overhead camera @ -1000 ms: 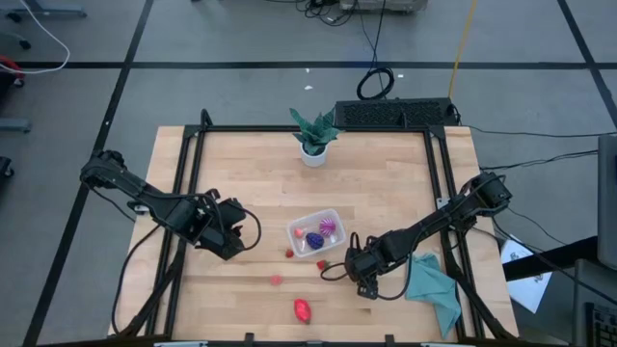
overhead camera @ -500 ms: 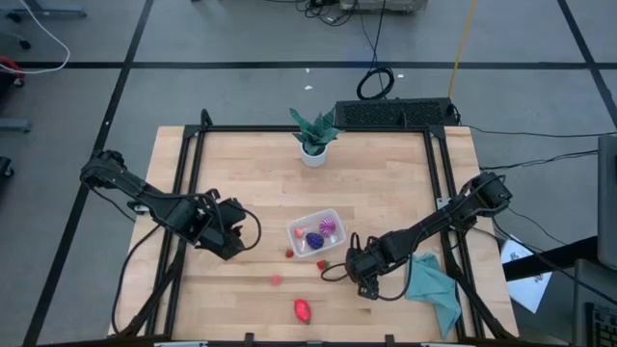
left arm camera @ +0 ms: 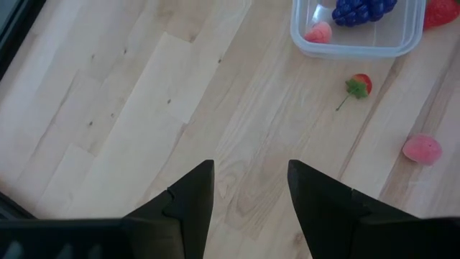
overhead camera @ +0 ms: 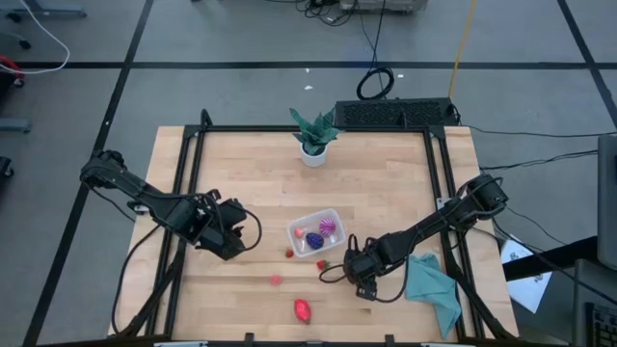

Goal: Pick and placing Produce into tupperware
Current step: Put the bottom strawberry into the transparent bin

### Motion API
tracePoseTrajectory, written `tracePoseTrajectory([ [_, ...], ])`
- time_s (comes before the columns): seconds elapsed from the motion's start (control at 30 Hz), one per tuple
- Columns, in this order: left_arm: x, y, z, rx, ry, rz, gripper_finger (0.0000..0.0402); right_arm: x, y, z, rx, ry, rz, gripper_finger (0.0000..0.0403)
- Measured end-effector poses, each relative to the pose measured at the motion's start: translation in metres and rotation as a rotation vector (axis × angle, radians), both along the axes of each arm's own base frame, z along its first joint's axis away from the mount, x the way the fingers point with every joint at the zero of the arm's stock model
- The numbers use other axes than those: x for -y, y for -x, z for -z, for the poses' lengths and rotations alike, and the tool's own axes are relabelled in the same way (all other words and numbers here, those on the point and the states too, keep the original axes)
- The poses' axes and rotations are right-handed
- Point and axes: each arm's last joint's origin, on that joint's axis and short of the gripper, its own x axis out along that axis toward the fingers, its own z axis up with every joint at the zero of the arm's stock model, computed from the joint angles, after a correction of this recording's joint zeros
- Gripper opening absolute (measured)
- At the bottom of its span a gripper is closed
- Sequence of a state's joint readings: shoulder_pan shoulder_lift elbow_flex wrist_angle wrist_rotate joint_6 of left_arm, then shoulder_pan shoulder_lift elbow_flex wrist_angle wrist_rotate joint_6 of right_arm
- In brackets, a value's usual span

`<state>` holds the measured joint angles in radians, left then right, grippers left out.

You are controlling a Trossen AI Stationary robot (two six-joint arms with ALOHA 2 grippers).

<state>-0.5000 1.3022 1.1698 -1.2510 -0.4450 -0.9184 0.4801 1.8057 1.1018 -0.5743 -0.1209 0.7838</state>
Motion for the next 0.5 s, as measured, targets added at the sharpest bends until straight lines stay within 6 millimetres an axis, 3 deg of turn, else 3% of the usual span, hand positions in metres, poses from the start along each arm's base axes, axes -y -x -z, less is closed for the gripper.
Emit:
tracePoseTrajectory([
  [0.5,0.0001,0.0,0.0,0.0,0.0,0.0,0.0184,-0.0001,0.0004,0.001,-0.011,-0.008,0.011,0.0263],
])
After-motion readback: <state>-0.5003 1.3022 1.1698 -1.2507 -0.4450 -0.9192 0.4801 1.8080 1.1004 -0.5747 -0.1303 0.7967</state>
